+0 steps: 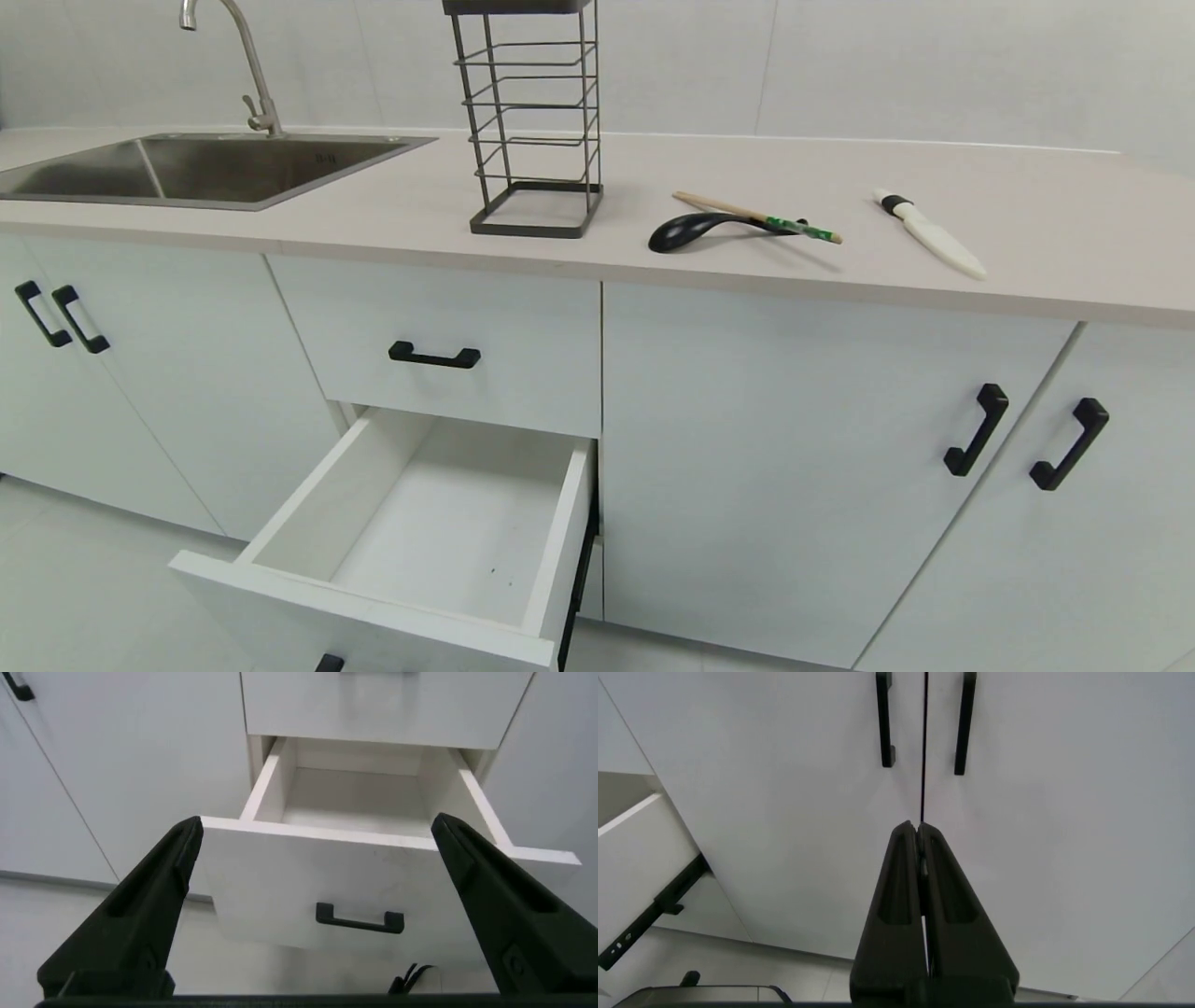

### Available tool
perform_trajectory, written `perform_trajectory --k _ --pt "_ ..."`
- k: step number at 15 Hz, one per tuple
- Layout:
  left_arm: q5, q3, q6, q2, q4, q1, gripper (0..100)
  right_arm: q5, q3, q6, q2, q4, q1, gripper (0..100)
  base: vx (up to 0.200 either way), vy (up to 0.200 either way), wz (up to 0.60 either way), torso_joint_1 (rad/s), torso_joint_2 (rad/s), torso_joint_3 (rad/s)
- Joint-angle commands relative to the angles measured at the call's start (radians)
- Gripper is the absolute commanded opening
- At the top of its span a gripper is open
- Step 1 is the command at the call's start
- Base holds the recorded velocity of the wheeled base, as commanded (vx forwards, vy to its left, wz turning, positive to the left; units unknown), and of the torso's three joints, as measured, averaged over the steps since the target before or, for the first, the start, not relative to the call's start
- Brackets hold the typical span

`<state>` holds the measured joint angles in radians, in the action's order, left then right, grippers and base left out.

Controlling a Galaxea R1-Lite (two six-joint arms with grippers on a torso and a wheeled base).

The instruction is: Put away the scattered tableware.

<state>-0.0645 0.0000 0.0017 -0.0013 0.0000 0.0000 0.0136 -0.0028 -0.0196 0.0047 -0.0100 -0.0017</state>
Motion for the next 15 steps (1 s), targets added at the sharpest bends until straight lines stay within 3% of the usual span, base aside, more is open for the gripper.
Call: perform_trajectory --k 1,4,11,14,15 --pt "0.000 0.000 0.000 0.001 0.000 0.000 100 0.000 0.000 0.000 0.001 -0.001 0.000 0 0.000 0.000 0.00 0.242 -0.04 -0.115" --pt "0.000 0.000 0.000 0.001 0.000 0.000 100 0.000 0.000 0.000 0.001 -0.001 0.000 0 0.000 0.000 0.00 0.261 -0.27 -0.224" --pt "0.005 0.000 0.000 0.001 0.000 0.000 100 0.000 0.000 0.000 0.001 -0.001 0.000 0 0.000 0.000 0.00 0.219 -0.58 -0.207" --pt "0.006 0.000 -0.003 0.001 -0.002 0.000 100 0.000 0.000 0.000 0.001 -0.001 0.000 0 0.000 0.000 0.00 0.090 -0.49 -0.220" --pt "0.006 0.000 -0.002 0.001 0.000 0.000 100 0.000 0.000 0.000 0.001 -0.001 0.000 0 0.200 0.000 0.00 0.388 -0.48 -0.227"
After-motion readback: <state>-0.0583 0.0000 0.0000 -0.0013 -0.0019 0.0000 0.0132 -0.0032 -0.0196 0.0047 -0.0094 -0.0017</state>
